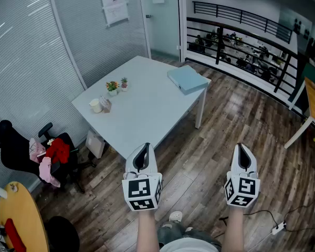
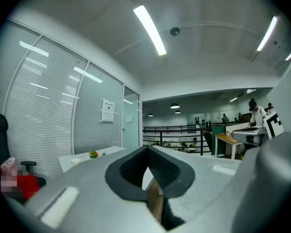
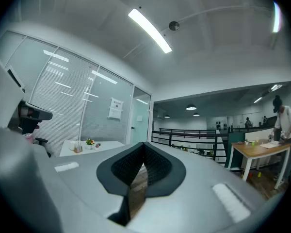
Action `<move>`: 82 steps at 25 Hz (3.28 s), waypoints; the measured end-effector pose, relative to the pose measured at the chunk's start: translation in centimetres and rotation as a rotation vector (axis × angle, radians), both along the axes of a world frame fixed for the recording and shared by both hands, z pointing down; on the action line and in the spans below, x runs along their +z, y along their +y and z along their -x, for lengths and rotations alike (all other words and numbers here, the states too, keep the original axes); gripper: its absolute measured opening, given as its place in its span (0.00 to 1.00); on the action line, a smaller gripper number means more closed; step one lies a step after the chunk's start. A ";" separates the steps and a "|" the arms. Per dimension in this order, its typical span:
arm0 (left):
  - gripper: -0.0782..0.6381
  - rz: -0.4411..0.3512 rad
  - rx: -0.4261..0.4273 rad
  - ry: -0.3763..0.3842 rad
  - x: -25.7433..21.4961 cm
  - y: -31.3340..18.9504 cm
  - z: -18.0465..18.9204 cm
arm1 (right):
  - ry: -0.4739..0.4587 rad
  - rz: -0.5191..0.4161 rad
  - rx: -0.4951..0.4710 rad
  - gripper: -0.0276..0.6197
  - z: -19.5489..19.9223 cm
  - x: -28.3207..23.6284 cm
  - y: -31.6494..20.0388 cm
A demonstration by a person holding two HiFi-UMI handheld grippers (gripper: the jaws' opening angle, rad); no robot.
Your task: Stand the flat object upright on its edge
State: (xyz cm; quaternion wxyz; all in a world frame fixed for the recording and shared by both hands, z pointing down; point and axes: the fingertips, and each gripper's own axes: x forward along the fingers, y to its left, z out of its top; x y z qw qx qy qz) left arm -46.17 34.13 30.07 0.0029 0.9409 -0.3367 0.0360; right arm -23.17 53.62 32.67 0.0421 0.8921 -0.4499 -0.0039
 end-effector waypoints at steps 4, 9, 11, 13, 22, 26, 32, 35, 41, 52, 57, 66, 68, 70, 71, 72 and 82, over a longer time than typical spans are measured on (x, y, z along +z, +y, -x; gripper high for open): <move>0.11 0.010 0.002 0.004 0.2 0.1 -0.2 | 0.001 0.006 0.002 0.07 -0.2 -0.1 0.1; 0.11 0.016 0.006 0.003 0.4 -0.5 -0.5 | -0.004 0.013 0.004 0.07 -0.4 0.2 -0.5; 0.11 0.020 0.010 0.003 0.6 -0.9 -0.7 | -0.006 0.014 0.007 0.07 -0.7 0.3 -0.9; 0.11 0.025 0.015 0.007 0.8 -1.4 -0.9 | -0.002 0.012 0.018 0.07 -1.0 0.4 -1.3; 0.18 0.050 0.021 -0.011 2.0 -6.6 -2.6 | -0.052 -0.024 0.042 0.27 -3.0 1.2 -5.2; 0.54 0.046 0.014 -0.033 2.5 -8.6 -4.0 | -0.086 -0.017 -0.001 0.47 -3.6 2.1 -7.2; 0.61 0.061 0.010 -0.062 3.9 -10.8 -6.0 | -0.120 0.042 -0.018 0.62 -5.3 4.2 -9.0; 0.61 0.073 0.006 -0.068 4.7 -12.0 -7.2 | -0.141 0.059 -0.013 0.62 -6.9 5.3 -9.9; 0.61 0.086 -0.023 -0.071 5.5 -15.2 -11.1 | -0.163 0.064 -0.038 0.62 -12.2 6.3 -13.4; 0.61 0.084 -0.108 -0.046 4.2 -22.9 -22.7 | -0.166 0.041 -0.153 0.62 -25.2 4.6 -24.2; 0.61 0.078 -0.124 -0.040 3.8 -25.4 -28.1 | -0.164 0.028 -0.176 0.62 -30.8 4.3 -27.2; 0.61 0.085 -0.146 -0.061 4.6 -29.0 -32.7 | -0.204 0.027 -0.203 0.62 -35.9 5.7 -31.4; 0.61 0.093 -0.147 -0.066 4.8 -29.9 -33.4 | -0.213 0.032 -0.205 0.62 -36.6 6.0 -32.2; 0.61 0.099 -0.143 -0.069 5.1 -30.8 -34.3 | -0.217 0.040 -0.206 0.62 -37.4 6.4 -33.2; 0.61 0.101 -0.141 -0.071 5.3 -31.3 -34.7 | -0.218 0.043 -0.207 0.62 -37.7 6.6 -33.7; 0.61 0.104 -0.140 -0.072 5.6 -31.8 -35.2 | -0.218 0.046 -0.209 0.62 -38.1 6.7 -34.2; 0.61 0.139 -0.086 -0.079 7.7 -38.2 -42.2 | -0.219 0.080 -0.200 0.62 -43.4 8.3 -40.6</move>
